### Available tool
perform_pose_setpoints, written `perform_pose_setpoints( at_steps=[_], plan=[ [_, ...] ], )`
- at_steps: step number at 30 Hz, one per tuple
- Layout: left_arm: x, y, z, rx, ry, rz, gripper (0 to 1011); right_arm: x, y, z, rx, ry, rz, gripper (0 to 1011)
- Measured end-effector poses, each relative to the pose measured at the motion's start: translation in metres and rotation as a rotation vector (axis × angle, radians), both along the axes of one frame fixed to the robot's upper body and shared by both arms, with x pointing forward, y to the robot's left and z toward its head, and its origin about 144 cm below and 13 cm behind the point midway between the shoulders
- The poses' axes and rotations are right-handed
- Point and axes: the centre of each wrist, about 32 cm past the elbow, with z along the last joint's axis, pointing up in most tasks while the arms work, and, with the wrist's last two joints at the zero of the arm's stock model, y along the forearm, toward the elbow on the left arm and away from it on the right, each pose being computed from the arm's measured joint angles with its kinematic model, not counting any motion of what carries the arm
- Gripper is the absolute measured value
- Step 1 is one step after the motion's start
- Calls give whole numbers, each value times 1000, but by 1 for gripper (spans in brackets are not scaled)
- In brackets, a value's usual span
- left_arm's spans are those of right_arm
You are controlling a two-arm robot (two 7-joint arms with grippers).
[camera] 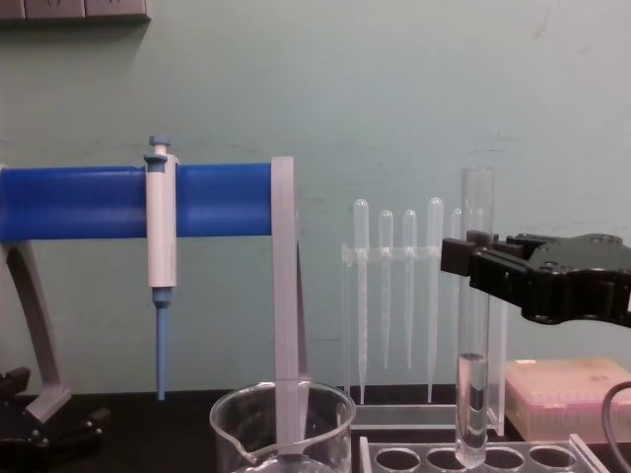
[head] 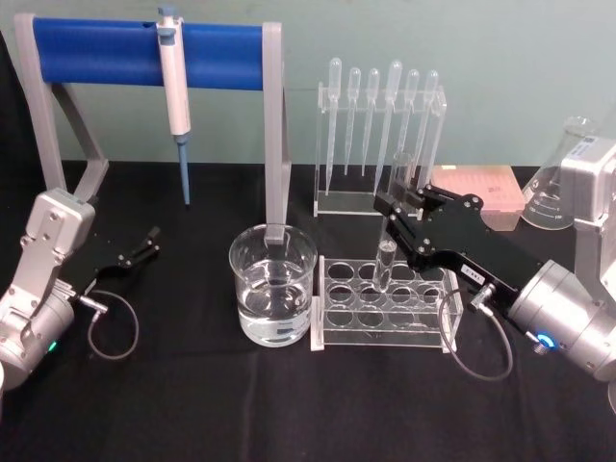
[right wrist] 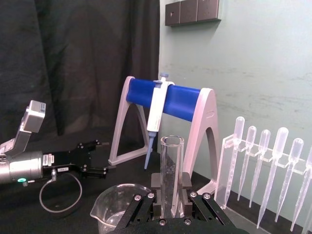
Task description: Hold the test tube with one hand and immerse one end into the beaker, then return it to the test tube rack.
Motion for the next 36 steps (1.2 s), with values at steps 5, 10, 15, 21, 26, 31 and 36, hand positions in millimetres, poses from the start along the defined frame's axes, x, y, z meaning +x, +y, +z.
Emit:
perform_pose_setpoints(
  at_steps=[5,10,15,21,26,31,36],
  plan=[
    [0,0,0,0,0,0,1000,1,0,0,-14,7,3,225],
    [0,0,0,0,0,0,1000,1,0,0,-14,7,3,225],
    [0,0,0,0,0,0,1000,1,0,0,-14,8,2,224],
    [0,0,0,0,0,0,1000,1,0,-1,-14,8,1,224],
    [0,0,0,0,0,0,1000,1,0,-1,-13,8,0,225],
    [0,0,0,0,0,0,1000,1,0,-1,-13,8,0,224],
    [0,0,0,0,0,0,1000,1,0,-1,-13,7,0,225]
  ],
)
